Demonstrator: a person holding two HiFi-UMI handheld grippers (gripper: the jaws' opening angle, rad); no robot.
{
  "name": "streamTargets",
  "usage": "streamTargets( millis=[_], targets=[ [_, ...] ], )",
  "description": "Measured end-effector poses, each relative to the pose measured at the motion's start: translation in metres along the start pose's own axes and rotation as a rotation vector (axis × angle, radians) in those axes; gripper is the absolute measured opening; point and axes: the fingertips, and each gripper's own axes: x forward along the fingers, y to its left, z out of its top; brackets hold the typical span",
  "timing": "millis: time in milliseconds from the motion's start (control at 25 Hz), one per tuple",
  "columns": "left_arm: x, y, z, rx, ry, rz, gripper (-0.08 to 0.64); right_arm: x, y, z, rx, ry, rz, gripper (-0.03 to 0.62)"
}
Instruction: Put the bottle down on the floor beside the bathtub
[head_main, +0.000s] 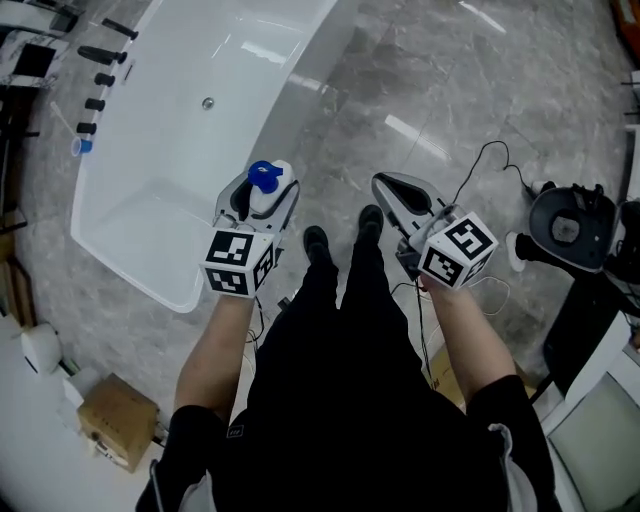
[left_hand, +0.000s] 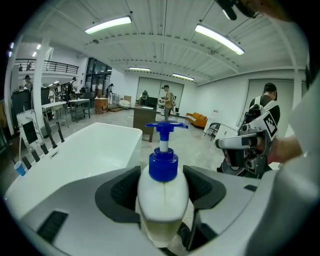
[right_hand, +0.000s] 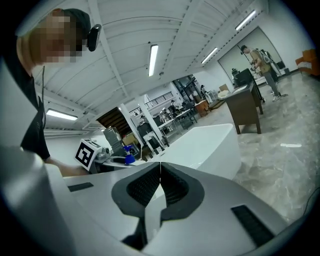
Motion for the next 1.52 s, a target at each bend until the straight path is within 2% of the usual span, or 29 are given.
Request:
streamTargets(
  millis=[200, 320, 520, 680, 800, 1120, 1280, 1520],
  targets=[
    [0.041, 0.014, -0.025, 0.053, 0.046, 0.031, 0.275, 0.035, -0.049, -0.034, 0.026, 0.031, -0.013, 0.029],
    [0.068, 0.016, -0.05, 0.083, 0.065, -0.002, 0.275, 0.055, -0.073, -0.06, 0.044, 0.009, -0.047, 0.029],
    [0.127, 0.022, -0.094, 0.048, 0.116, -0.046, 0.275, 0.092, -0.119, -0.11, 0.029, 0.014, -0.079, 0.029],
    [0.171, 0.023, -0.137, 0.072, 0.153, -0.08, 0.275, 0.112, -0.149, -0.153, 0.042, 0.011, -0.078, 0.029],
    [0.201, 0.031, -0.168, 0.045, 0.165, -0.093, 0.275, 0.123, -0.166, -0.18, 0.046, 0.026, -0.093, 0.029],
    [0.279, 0.049, -0.247, 0.064, 0.168, -0.066, 0.275, 0.128, -0.228, -0.236, 0.079, -0.004, -0.148, 0.029],
    [0.314, 0.061, -0.278, 0.051, 0.167, -0.047, 0.275, 0.135, -0.266, -0.262, 0.047, 0.025, -0.163, 0.029],
    [0.361, 0.075, -0.314, 0.065, 0.176, -0.058, 0.275, 0.163, -0.31, -0.283, -0.022, 0.074, -0.136, 0.029]
  ],
)
